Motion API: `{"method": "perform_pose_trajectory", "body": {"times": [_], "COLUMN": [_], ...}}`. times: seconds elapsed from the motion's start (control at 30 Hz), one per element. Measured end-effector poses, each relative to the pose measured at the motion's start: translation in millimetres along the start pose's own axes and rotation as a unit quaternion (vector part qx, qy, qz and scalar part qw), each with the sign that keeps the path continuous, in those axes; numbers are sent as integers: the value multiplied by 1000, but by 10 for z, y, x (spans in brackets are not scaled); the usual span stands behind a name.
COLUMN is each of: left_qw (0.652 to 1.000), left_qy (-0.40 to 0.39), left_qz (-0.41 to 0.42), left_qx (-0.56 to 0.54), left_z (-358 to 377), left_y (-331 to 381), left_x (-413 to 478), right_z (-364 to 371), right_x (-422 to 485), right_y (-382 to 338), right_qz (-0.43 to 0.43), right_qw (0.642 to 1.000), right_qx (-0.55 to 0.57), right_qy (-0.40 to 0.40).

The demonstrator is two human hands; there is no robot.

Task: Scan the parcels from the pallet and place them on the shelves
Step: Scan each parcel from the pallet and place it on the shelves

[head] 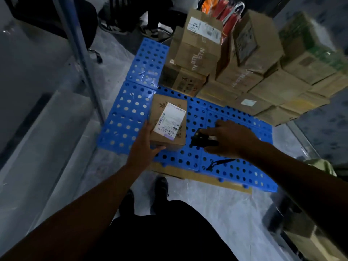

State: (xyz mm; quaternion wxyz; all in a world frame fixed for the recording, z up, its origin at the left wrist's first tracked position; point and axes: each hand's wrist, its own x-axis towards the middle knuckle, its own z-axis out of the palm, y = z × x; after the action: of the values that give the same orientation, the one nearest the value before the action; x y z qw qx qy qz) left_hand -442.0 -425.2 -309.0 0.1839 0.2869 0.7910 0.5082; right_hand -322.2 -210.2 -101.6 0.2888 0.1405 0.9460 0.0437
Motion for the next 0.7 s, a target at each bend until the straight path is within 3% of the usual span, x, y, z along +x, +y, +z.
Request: {"method": "perform_pose_trajectory", "body": {"times": [0.17, 0.27, 0.4, 0.47, 0.7], "left_qw": [1000, 999, 994, 991, 960], "left_qy": [14, 28, 68, 102, 256], "left_qz": [-3, -18, -49, -43, -107], "left_qx": [1, -10, -72, -76, -31], "left_z": [14, -6, -63, -69, 16], "left_y": [-6, 49, 287, 418, 667], "left_x": [-25, -93, -341, -559, -1673], "right_z": [86, 209, 523, 703, 1047], "right_x": [-71, -61, 10, 36, 25], "right_y": [-13, 68, 155, 119, -377], "right_qz": [-4, 15, 34, 46, -102], "right_qw": [999, 997, 929, 888, 844], "right_qx": [-37, 80, 366, 450, 519], "right_qy": [-9, 4, 52, 82, 88]}}
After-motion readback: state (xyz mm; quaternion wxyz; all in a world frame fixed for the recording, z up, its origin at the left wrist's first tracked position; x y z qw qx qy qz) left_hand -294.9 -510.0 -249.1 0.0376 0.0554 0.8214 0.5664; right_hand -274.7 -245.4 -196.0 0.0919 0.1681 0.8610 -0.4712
